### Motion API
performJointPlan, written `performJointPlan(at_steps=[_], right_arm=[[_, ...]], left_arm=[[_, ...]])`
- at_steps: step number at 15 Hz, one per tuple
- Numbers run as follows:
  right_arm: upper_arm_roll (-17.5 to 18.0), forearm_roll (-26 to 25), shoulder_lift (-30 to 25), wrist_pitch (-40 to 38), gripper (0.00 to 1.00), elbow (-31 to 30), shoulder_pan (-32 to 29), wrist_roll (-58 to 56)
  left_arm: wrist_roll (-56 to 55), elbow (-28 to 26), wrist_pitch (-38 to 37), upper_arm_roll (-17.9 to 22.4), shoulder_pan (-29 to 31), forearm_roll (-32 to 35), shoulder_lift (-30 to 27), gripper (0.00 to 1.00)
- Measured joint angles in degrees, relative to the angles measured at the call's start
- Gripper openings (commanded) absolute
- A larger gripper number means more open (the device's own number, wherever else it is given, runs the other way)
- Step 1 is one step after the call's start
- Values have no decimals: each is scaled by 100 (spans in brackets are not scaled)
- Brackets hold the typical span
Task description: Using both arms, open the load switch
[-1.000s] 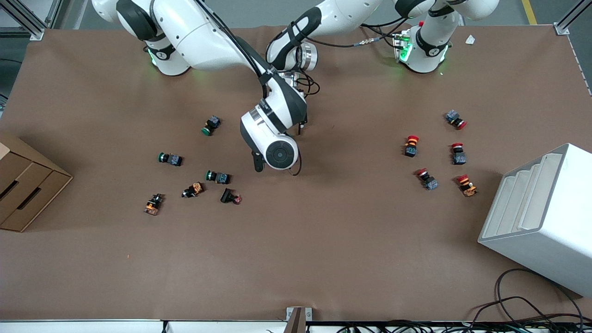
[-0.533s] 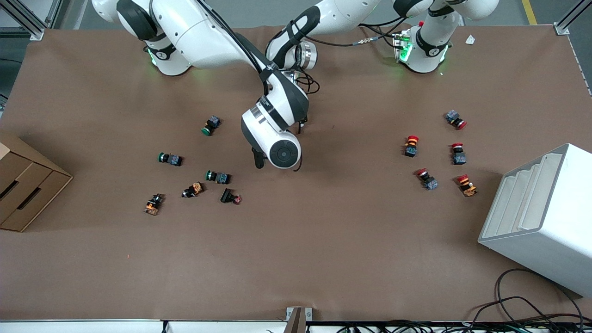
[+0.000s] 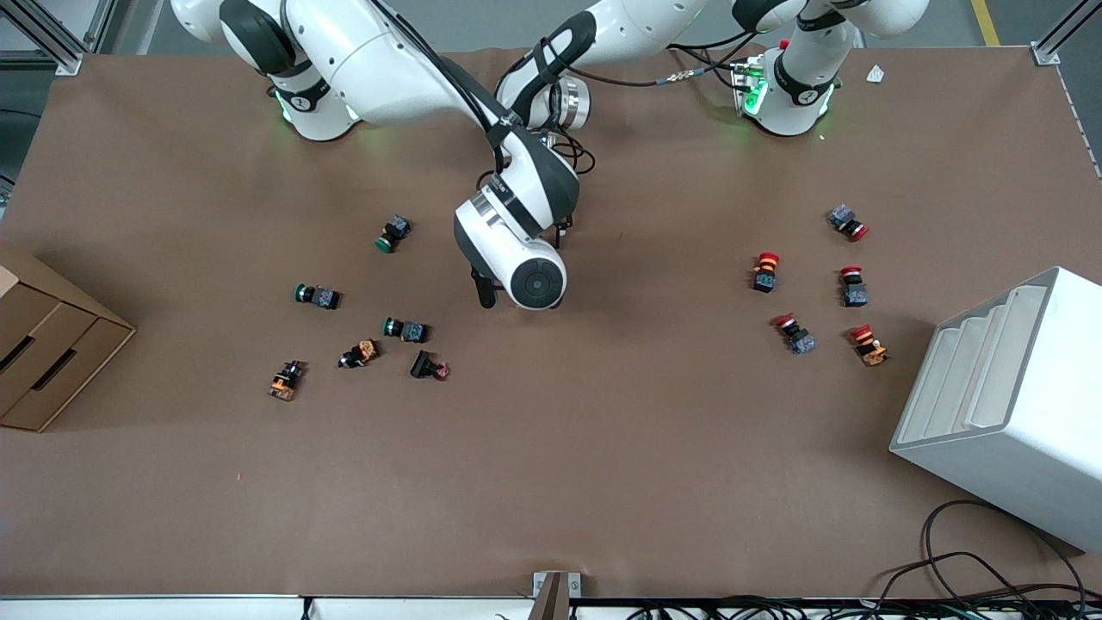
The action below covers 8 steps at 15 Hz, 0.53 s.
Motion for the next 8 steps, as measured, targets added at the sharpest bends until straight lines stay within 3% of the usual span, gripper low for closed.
performJointPlan(at_steps=[8], right_arm=[[2, -13, 38, -70, 100, -153, 118, -18]], left_arm=[[-13, 52, 0, 0, -3, -127, 8, 100]])
